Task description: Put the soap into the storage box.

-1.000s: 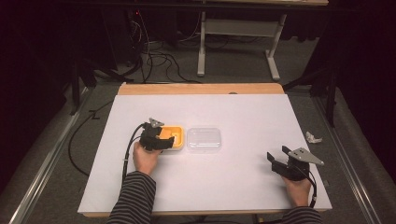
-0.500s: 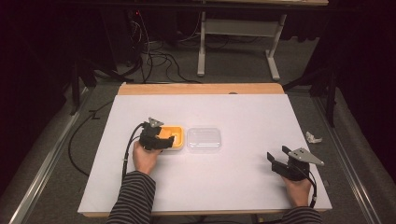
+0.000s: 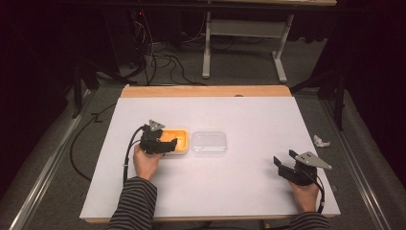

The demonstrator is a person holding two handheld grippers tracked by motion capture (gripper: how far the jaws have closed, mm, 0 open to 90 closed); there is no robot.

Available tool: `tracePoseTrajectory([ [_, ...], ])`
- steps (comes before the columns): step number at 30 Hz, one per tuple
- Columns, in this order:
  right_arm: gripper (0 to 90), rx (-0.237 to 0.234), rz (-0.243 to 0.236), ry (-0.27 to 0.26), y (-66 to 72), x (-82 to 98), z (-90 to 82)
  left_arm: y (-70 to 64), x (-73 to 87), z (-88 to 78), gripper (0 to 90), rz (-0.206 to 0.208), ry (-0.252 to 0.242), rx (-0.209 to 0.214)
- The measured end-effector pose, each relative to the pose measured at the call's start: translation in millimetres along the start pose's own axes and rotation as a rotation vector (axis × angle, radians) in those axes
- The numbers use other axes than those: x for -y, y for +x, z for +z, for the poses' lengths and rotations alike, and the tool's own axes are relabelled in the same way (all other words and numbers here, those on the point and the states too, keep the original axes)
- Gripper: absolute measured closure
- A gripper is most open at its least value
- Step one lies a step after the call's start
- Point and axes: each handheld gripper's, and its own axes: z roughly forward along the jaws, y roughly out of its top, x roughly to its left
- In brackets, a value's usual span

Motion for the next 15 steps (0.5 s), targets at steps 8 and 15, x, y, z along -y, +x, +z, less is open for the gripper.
tracePoseTrajectory([
  [8,31.5,-0.002,-0.007,0.016,0.5,-0.6,1.7,0.5,-1.8,-12.1,22.4,-0.001,-0.047,0.015],
  [15,31.5,-0.002,-0.004,0.011,-0.1,-0.5,1.3,1.7,-3.4,-27.9,22.9,-0.010,-0.092,0.017],
])
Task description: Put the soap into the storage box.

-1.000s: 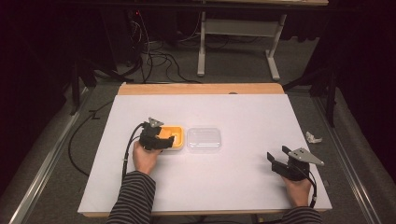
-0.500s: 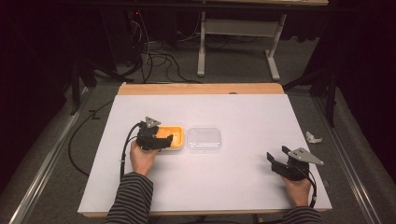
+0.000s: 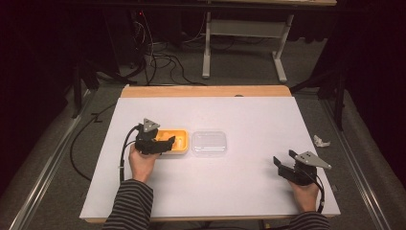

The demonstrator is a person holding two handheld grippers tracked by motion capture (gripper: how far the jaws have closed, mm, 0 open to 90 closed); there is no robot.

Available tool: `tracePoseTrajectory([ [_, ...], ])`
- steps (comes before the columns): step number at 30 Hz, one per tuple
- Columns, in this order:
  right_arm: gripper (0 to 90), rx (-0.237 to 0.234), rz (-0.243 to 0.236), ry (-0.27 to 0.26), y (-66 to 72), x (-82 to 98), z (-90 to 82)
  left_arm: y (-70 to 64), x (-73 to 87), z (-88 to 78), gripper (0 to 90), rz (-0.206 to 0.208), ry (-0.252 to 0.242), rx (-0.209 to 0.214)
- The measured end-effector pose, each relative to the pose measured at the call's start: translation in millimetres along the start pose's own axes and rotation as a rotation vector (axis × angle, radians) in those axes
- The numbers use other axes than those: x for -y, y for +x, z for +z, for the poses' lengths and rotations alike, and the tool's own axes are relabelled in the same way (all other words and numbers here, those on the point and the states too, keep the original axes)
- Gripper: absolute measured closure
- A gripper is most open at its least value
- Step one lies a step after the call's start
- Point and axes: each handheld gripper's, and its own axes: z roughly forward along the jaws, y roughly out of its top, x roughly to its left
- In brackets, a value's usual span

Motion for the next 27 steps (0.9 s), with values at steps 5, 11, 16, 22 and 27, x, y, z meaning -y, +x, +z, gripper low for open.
tracePoseTrajectory([
  [5,31.6,0.004,-0.002,0.011,0.5,-0.3,0.9,1.2,-0.1,-7.5,22.9,-0.003,-0.028,0.015],
  [11,31.5,0.006,0.005,0.005,0.1,-0.1,0.2,-2.2,-0.2,-16.9,22.9,0.012,-0.027,0.014],
  [16,31.7,-0.002,-0.002,0.007,0.2,-0.2,0.5,-6.2,-1.1,-24.5,22.9,0.007,-0.050,0.022],
  [22,31.9,-0.002,0.005,0.004,0.0,-0.1,0.1,-9.9,-1.2,-30.6,22.9,0.013,-0.049,0.037],
  [27,31.9,-0.004,0.000,0.005,0.1,-0.1,0.2,-11.4,1.1,-37.5,23.0,0.000,-0.070,0.053],
])
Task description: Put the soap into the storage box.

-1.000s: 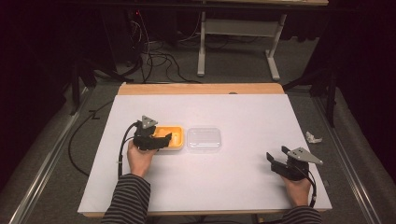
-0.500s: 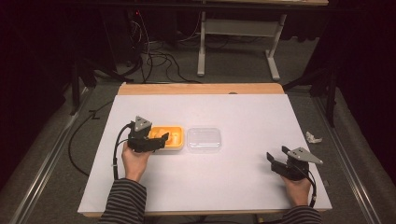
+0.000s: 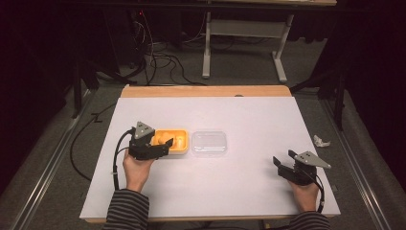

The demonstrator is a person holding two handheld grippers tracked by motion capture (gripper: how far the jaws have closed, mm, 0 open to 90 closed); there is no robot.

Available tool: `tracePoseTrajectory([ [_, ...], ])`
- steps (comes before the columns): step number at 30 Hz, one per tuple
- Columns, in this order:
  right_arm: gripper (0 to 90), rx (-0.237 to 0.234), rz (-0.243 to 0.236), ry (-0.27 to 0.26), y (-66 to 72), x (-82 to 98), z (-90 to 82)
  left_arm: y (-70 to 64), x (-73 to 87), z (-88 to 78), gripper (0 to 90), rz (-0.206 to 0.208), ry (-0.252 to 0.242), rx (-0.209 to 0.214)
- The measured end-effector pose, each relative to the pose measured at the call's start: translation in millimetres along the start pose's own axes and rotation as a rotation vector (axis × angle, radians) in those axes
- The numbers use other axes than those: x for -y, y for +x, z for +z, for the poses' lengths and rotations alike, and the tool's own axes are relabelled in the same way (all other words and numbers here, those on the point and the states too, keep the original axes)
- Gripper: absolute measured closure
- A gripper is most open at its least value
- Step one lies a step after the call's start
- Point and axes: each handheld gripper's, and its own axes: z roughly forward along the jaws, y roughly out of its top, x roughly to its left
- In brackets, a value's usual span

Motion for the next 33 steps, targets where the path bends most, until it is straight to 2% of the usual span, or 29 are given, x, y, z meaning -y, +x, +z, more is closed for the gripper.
tracePoseTrajectory([
  [15,31.5,-0.001,0.004,-0.007,-0.2,0.3,-0.7,-2.3,10.7,-14.1,22.9,-0.011,-0.014,0.006],
  [21,31.5,0.001,0.000,-0.010,-0.2,0.4,-1.0,-6.1,14.7,-20.3,22.9,-0.019,-0.037,0.022],
  [33,31.4,0.005,-0.001,-0.012,0.2,0.4,-1.2,-12.2,24.1,-25.4,22.7,-0.030,-0.045,0.045],
])
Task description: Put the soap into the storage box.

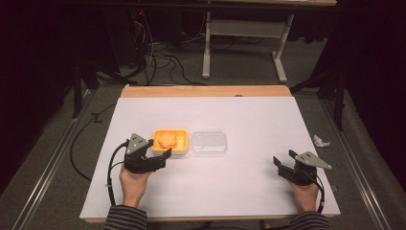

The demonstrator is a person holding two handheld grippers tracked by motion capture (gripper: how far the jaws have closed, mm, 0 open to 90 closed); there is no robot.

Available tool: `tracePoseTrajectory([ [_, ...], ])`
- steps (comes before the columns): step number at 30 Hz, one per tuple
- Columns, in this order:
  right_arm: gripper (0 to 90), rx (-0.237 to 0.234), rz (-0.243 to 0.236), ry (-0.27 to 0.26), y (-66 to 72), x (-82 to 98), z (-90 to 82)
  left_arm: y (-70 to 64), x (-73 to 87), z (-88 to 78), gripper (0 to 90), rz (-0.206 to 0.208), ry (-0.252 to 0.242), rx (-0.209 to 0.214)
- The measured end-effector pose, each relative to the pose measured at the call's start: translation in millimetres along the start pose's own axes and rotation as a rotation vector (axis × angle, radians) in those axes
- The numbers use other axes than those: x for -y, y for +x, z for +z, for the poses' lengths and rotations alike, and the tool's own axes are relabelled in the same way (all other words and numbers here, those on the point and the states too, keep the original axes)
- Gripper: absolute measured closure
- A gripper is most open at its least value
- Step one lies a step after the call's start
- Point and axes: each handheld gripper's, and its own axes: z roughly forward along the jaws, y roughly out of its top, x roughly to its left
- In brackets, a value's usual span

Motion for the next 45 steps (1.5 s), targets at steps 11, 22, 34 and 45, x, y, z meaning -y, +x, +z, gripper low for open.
tracePoseTrajectory([
  [11,31.4,-0.002,0.002,-0.005,0.0,0.1,-0.5,-5.6,5.5,-3.3,22.6,0.004,-0.004,0.006],
  [22,31.4,0.001,-0.006,-0.005,0.3,0.2,-0.3,-13.7,12.7,-1.9,22.4,0.006,-0.003,0.028],
  [34,31.4,0.000,-0.002,-0.005,0.2,0.2,-0.5,-19.0,17.0,-0.3,22.8,0.014,-0.012,0.024],
  [45,31.4,0.000,-0.003,-0.006,0.1,0.3,-0.6,-24.8,18.8,3.0,22.8,0.032,0.008,0.035],
])
